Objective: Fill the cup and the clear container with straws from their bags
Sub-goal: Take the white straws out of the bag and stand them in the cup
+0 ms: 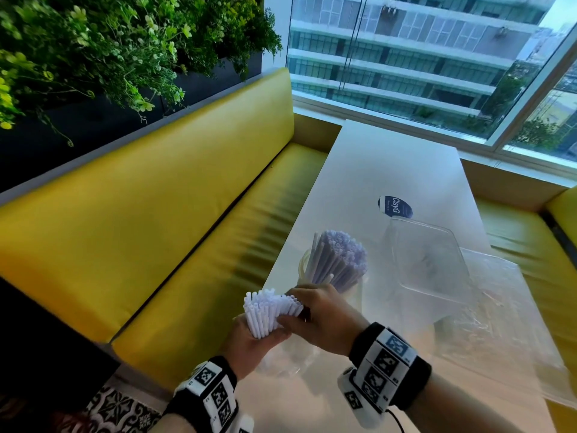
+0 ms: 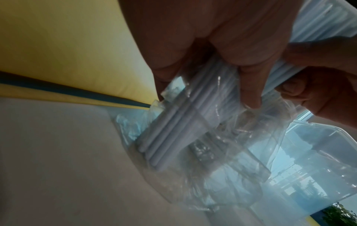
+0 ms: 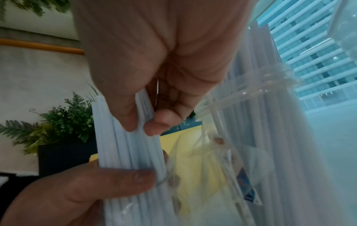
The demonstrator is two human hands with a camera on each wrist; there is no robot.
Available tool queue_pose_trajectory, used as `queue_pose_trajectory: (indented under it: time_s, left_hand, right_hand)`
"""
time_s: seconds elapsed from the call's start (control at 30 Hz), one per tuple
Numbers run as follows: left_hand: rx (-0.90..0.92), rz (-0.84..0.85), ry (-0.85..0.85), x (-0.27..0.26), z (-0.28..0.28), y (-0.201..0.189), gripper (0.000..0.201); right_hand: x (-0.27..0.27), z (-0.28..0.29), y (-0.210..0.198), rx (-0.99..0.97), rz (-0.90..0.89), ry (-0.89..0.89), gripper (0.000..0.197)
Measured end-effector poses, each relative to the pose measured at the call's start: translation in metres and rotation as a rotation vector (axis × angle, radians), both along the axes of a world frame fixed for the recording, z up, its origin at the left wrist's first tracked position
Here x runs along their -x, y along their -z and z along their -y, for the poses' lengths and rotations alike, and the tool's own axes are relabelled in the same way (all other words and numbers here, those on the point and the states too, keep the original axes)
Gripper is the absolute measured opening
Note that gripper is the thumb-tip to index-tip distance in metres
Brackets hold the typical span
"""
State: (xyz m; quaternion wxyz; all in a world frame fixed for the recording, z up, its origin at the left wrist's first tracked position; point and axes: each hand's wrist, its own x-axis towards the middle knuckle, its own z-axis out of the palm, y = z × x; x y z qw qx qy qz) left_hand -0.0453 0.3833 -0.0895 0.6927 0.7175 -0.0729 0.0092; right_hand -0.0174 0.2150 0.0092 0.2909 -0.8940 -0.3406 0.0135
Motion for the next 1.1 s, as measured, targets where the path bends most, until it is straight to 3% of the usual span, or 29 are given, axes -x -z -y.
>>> queue_pose_trajectory:
  time_s: [0.13, 0.27, 0.4, 0.5, 0.57, 0.67, 0.77, 0.9, 1.1]
  left_hand:
    - [0.017, -0.024, 0.001, -0.001, -0.001, 0.004, 0.042]
    - [0.039, -0.058, -0.011, -0.003, -0.002, 0.012, 0.05]
    - [-0.024, -0.035, -0.031, -0.004, -0.003, 0.014, 0.042]
    - [-0.042, -0.017, -0.03, -0.002, -0.002, 0.009, 0.042]
    - [-0.047, -0.012, -0.041, -0.002, -0.001, 0.01, 0.045]
    - [-0.05, -0.016, -0.041, -0.003, -0.001, 0.011, 0.036]
    - [-0.043, -0.021, -0.025, -0.004, -0.002, 0.015, 0.047]
    - [-0.022, -0.038, -0.049, -0.004, -0.003, 0.017, 0.036]
    - [-0.047, -0.023, -0.044, -0.002, 0.0, 0.015, 0.037]
  right_hand:
    - [0.002, 0.001, 0.007, -0.041, 0.063, 0.033, 0.027]
    - [0.001, 0.0, 0.009, -0.136, 0.066, 0.061, 0.014]
    - [0.001, -0.001, 0.016, -0.25, -0.044, 0.104, 0.004]
    - [0.002, 0.0, 0.021, -0.253, -0.185, 0.168, 0.017]
    - [-0.001, 0.001, 0.024, -0.239, -0.219, 0.177, 0.016]
    - [-0.003, 0.002, 0.027, -0.206, -0.126, 0.129, 0.018]
    - [-0.004, 0.005, 0.027, -0.17, -0.022, 0.122, 0.03]
    - [-0.006, 0.011, 0.02, -0.2, 0.069, 0.125, 0.037]
    - [-0.005, 0.014, 0.014, -0.233, 0.059, 0.124, 0.035]
